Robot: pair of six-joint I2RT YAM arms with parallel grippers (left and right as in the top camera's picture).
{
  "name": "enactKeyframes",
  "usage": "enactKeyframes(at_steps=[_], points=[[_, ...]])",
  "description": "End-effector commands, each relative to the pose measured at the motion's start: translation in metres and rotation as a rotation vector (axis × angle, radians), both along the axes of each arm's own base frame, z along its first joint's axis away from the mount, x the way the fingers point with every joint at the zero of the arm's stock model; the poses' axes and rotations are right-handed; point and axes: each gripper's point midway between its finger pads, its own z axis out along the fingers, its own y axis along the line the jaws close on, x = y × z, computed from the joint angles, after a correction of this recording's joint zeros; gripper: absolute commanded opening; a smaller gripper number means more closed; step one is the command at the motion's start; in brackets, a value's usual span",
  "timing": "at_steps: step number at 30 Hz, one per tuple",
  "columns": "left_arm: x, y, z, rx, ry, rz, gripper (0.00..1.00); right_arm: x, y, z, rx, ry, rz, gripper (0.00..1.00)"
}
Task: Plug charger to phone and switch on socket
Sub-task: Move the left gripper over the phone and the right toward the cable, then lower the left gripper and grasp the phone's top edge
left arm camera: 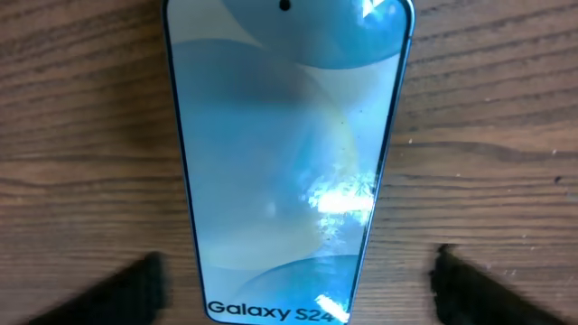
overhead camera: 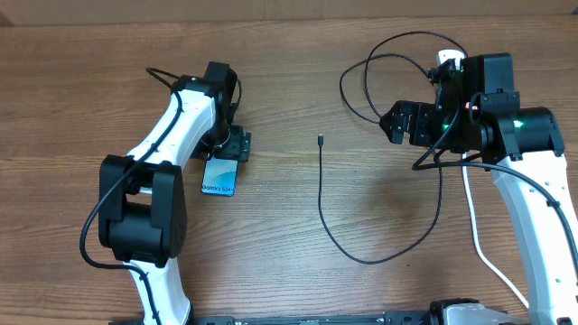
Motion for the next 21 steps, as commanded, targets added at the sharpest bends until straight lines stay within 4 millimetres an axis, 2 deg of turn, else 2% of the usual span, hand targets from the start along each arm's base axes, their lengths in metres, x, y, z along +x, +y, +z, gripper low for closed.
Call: enactKeyframes(at_steps=[1,3,4,11,21], points=[[-0.004,-0.003,-0.004,-0.033,0.022,0.025,0.59,0.006,0.0,0.011,-0.005,-0.04,0.0,1.0],[-0.004,-0.008,-0.002,-0.063,0.03,0.026,0.17,0.006,0.0,0.011,-0.006,-0.042,0.0,1.0],[-0.004,-0.01,0.0,-0.074,0.033,0.026,0.04,0.006,0.0,0.011,-0.005,-0.042,0.0,1.0],[-0.008,-0.012,0.012,-0.081,0.062,0.065,0.04,0.006,0.0,0.011,-0.006,-0.042,0.0,1.0],[-0.002,-0.003,0.012,-0.024,0.029,0.1,0.04,0.007,0.0,0.011,-0.005,-0.044,0.0,1.0]])
